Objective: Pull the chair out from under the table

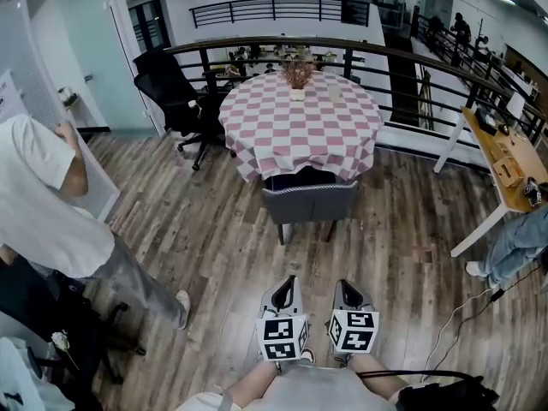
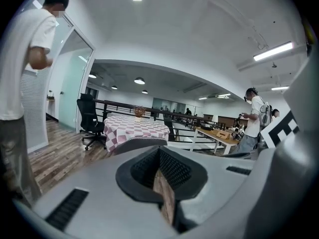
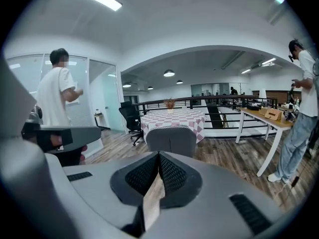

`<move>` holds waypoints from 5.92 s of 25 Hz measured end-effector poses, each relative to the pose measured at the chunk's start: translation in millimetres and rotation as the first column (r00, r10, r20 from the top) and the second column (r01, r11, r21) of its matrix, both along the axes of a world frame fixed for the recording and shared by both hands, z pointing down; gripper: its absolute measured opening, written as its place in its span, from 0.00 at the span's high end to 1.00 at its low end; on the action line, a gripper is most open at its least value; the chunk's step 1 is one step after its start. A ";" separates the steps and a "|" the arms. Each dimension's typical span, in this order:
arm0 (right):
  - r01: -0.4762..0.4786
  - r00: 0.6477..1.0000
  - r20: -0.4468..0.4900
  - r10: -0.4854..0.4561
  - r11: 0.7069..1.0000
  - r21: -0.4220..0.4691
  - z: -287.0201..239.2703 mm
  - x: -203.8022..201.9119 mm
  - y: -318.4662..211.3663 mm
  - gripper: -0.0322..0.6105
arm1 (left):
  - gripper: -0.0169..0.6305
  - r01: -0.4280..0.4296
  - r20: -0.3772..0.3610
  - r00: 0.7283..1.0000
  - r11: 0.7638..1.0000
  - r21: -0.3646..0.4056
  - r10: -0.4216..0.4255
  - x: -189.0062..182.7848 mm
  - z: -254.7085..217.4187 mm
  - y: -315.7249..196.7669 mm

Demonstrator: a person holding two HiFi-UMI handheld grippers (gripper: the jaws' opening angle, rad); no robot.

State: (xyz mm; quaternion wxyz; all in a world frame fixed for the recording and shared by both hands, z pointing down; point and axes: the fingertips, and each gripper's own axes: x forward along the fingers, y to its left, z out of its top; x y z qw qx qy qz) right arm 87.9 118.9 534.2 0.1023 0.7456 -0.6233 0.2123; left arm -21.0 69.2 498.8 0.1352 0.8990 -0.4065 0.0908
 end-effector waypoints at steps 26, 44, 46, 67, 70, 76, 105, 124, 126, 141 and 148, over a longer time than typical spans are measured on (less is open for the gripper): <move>0.047 0.998 0.054 -0.044 0.998 -0.044 22.8 62.6 -55.3 0.92 | 0.97 0.033 0.020 0.999 0.999 -0.035 -0.032 58.5 15.1 -53.6; -0.018 0.997 0.080 0.020 1.000 -0.023 17.9 100.2 -176.2 0.92 | 0.97 -0.018 0.019 1.000 0.999 -0.040 0.019 94.1 18.1 -184.8; -0.019 0.997 0.078 0.022 0.999 -0.032 19.1 100.7 -190.2 0.92 | 0.97 -0.027 0.019 0.999 0.999 -0.042 0.028 96.7 18.1 -199.7; -0.072 0.988 0.137 0.069 0.997 0.020 7.5 101.2 -322.8 0.92 | 0.97 -0.085 0.001 0.996 0.993 -0.079 0.085 112.5 31.1 -331.3; -0.049 0.989 0.138 0.049 0.999 -0.004 14.3 100.4 -327.2 0.92 | 0.97 -0.083 0.013 0.996 0.991 -0.101 0.084 111.8 38.6 -331.1; 0.055 0.991 0.122 -0.051 0.998 -0.026 21.5 102.2 -340.1 0.92 | 0.97 -0.031 0.026 0.999 0.993 -0.118 0.034 108.4 45.4 -337.5; 0.822 0.019 0.049 -0.999 -0.012 -0.569 124.9 69.5 -364.6 0.60 | 0.97 0.334 0.104 0.941 0.930 -0.152 -0.321 94.9 63.2 -339.9; 0.653 -0.089 0.171 -0.981 -0.186 -0.734 186.2 67.1 -373.4 0.67 | 0.97 0.431 0.103 0.902 0.884 -0.181 -0.419 78.5 74.4 -325.6; 0.657 -0.087 0.161 -0.983 -0.178 -0.733 186.2 65.8 -372.5 0.69 | 0.97 0.433 0.101 0.901 0.883 -0.181 -0.421 76.4 74.2 -325.2; 0.686 0.023 0.133 -0.991 -0.081 -0.723 184.6 66.5 -369.4 0.79 | 0.97 0.408 0.114 0.913 0.894 -0.188 -0.393 61.9 75.9 -312.0; 0.689 0.035 0.162 -0.986 -0.094 -0.718 185.0 56.5 -347.2 0.80 | 0.97 0.407 0.143 0.912 0.895 -0.185 -0.385 44.8 80.0 -300.3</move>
